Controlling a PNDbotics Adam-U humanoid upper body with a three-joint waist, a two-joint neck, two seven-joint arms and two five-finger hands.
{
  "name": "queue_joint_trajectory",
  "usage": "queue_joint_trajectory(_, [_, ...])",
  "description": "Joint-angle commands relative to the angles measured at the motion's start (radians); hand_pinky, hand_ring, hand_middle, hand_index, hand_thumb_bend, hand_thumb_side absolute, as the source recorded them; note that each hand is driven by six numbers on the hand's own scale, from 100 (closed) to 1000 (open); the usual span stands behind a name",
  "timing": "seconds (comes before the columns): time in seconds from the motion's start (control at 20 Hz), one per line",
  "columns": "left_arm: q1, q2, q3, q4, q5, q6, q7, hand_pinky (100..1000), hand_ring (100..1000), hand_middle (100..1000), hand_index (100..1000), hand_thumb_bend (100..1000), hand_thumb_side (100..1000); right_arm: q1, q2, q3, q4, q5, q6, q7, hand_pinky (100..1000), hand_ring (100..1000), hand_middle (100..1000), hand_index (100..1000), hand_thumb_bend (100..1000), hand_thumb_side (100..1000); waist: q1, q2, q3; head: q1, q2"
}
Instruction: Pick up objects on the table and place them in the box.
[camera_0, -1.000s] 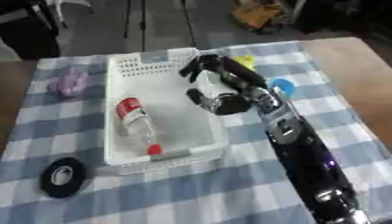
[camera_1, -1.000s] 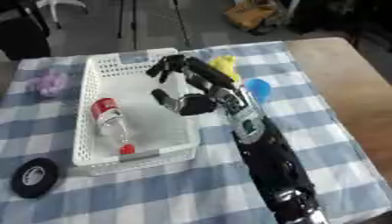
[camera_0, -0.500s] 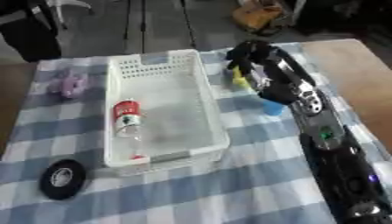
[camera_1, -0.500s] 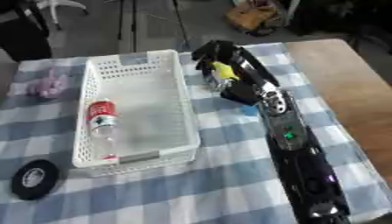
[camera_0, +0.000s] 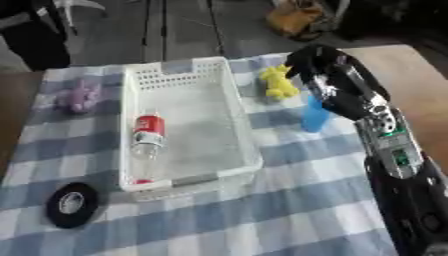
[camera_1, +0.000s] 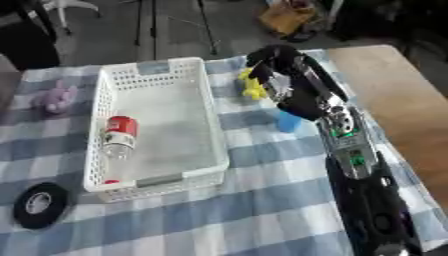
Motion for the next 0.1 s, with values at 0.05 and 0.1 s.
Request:
queue_joint_trajectory(0.05, [-0.005, 0.020, 0.007, -0.009, 0.003, -0.001, -0.004, 432, 940, 886, 854, 557, 954, -0.006, -0.020, -0.008, -0.026, -0.007, 0.013, -0.002, 658, 599, 640, 763, 141, 594, 0.002, -0.072, 0.001, 0.000, -0.011])
queue_joint_trajectory(0.1, [-0.006, 0.019, 0.008, -0.009, 0.003, -0.001, -0.004, 431, 940, 886, 854, 556, 954, -0.006, -0.020, -0.009, -0.027, -0.010, 0.015, -0.001, 658, 598, 639, 762, 135, 598, 0.002, -0.072, 0.002, 0.001, -0.013])
